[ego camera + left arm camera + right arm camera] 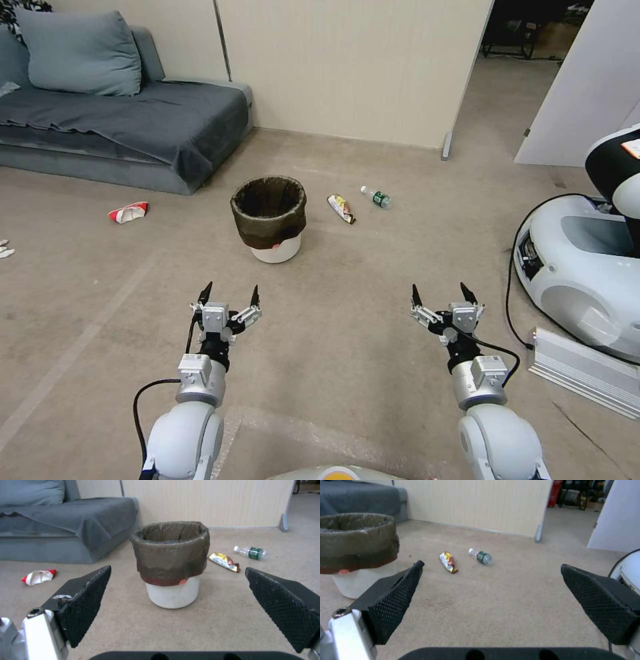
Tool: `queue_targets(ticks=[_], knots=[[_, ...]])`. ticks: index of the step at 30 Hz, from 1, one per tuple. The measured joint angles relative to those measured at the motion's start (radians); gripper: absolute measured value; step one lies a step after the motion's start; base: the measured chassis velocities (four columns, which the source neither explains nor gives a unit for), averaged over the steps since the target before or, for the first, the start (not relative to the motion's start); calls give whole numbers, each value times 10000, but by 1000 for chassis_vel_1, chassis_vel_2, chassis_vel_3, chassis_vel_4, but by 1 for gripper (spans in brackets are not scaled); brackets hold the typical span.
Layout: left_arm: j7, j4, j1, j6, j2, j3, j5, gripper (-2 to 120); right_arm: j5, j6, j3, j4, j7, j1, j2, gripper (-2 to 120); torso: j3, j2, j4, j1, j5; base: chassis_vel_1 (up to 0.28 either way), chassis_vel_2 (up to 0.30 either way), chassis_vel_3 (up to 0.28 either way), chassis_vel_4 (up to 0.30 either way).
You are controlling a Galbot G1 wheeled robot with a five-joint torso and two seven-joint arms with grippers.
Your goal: Pick up the trash bin, then pick up the garbage from the floor and place it into the trash bin.
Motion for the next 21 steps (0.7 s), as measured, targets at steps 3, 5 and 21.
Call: queue_targets(ticks=[3, 5, 21], knots=[[0, 0, 0, 0, 0, 0, 0, 100, 0, 0, 0, 0, 1, 0, 0, 100, 0, 0, 0, 0, 0, 0, 0, 0, 0], [0, 0, 0, 0, 0, 0, 0, 100, 0, 0, 0, 0, 1, 0, 0, 100, 0, -1, 0, 0, 0, 0, 0, 0, 0], [0, 0, 0, 0, 0, 0, 0, 100, 0, 0, 0, 0, 1, 0, 0, 100, 0, 0, 0, 0, 0, 0, 0, 0, 0]])
